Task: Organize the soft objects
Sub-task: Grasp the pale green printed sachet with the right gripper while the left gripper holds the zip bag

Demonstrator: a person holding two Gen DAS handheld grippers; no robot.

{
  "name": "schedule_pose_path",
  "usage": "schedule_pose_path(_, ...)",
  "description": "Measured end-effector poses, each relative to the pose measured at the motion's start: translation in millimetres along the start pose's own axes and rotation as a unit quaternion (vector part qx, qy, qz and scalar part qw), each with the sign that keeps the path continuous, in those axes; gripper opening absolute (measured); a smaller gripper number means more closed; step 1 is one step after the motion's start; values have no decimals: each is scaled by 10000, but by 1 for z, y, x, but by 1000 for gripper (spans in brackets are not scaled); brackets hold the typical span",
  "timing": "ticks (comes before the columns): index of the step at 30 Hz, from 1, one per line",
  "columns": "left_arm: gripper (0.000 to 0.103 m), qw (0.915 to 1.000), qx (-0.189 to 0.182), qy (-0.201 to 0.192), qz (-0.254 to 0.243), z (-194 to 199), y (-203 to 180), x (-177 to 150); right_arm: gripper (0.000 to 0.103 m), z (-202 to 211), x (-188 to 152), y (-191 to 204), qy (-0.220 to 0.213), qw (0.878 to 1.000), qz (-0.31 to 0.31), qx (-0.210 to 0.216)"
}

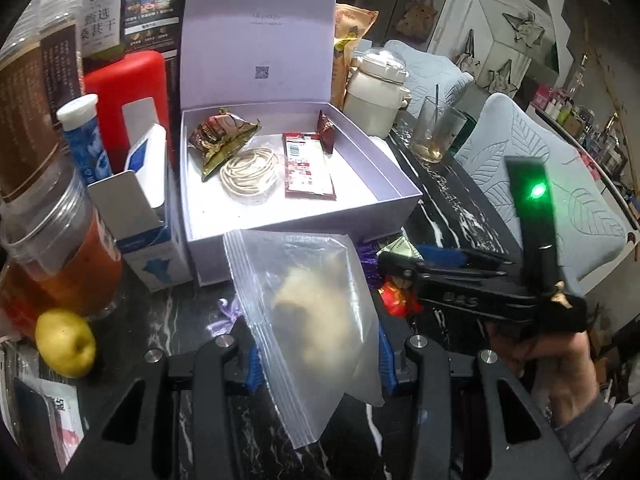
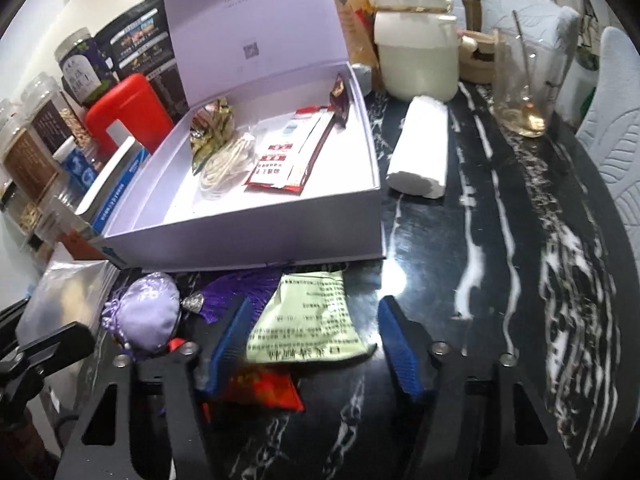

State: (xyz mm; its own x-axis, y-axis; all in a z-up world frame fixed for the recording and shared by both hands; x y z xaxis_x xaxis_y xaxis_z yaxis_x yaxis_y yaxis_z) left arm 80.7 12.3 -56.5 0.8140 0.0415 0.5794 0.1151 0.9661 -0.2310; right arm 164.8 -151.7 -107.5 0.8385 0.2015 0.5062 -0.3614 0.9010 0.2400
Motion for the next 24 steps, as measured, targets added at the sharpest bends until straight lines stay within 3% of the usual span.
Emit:
schedule_pose_path(1, 43, 9999, -100, 39, 41, -1, 0, 1, 53, -2, 0, 0, 28, 10000, -4, 2)
schedule_pose_path(5, 43, 10000, -63, 26, -34, -1, -3, 3, 47, -3, -2, -3, -25, 10000, -75, -41)
schedule_pose_path(24, 43, 9998, -169, 56, -46, 14, -13, -16, 46, 46, -62, -24, -225, 9962, -845, -49)
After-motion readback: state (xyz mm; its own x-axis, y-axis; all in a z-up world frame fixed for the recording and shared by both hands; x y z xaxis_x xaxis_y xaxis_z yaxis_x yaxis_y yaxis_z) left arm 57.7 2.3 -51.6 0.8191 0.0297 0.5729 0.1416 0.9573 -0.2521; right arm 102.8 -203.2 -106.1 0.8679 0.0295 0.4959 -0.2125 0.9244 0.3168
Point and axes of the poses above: each gripper's, at about its wrist camera, not at the fingertips, and z roughly against the way its jaws point, y to its left, x to its top, the point moved 2 cm from there along -z, roughly the way its jaws point, and after that the axes turned 4 degrees about y, right-handed, at the moved point
